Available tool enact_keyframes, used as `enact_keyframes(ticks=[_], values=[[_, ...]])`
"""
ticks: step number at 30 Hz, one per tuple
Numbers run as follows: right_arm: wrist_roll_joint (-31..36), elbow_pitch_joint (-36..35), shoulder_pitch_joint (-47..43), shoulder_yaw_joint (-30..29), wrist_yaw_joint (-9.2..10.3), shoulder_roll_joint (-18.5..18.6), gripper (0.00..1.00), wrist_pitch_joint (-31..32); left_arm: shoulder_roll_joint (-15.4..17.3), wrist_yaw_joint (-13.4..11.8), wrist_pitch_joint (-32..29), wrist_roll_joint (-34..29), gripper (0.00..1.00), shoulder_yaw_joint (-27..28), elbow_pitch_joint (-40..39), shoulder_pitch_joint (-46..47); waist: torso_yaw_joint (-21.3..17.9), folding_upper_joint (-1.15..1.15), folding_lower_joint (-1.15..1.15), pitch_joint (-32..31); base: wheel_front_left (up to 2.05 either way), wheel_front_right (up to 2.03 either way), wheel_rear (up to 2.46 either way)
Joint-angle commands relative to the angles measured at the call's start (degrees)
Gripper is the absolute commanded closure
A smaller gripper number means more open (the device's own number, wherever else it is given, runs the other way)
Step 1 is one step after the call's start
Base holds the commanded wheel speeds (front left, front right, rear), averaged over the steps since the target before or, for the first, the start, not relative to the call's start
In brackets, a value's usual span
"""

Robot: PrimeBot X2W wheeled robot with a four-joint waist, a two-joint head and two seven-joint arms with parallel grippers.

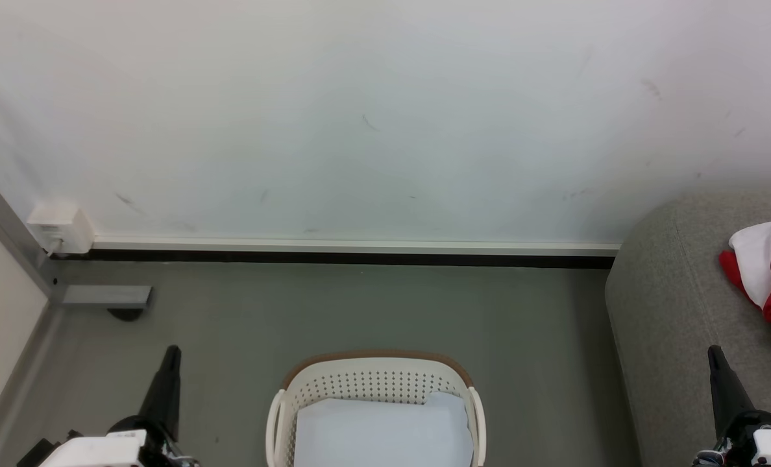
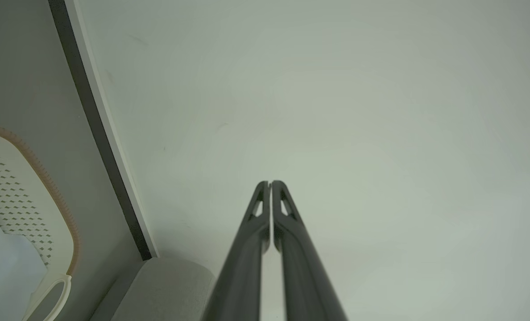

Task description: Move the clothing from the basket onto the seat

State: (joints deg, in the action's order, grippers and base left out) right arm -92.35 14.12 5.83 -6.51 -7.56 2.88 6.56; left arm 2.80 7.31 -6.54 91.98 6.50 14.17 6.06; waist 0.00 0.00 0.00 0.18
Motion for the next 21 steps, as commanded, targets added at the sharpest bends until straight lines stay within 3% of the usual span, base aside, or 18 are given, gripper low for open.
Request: enact_keyframes(ticks=[1,21], values=[[-0.1,-0.3,0.7,-0.2,0.14,0.0,1.00,0.1,0.1,0.3,-0.2,0.8,1.00,0.1,-0.2,0.4,0.0,0.00,0.00,0.0,0.00,0.00,0.00],[-0.1,-0.3,0.7,-0.2,0.14,0.0,1.00,0.1,0.1,0.3,-0.2,0.8,1.00,0.1,-0.2,0.4,0.0,0.00,0.00,0.0,0.00,0.00,0.00]])
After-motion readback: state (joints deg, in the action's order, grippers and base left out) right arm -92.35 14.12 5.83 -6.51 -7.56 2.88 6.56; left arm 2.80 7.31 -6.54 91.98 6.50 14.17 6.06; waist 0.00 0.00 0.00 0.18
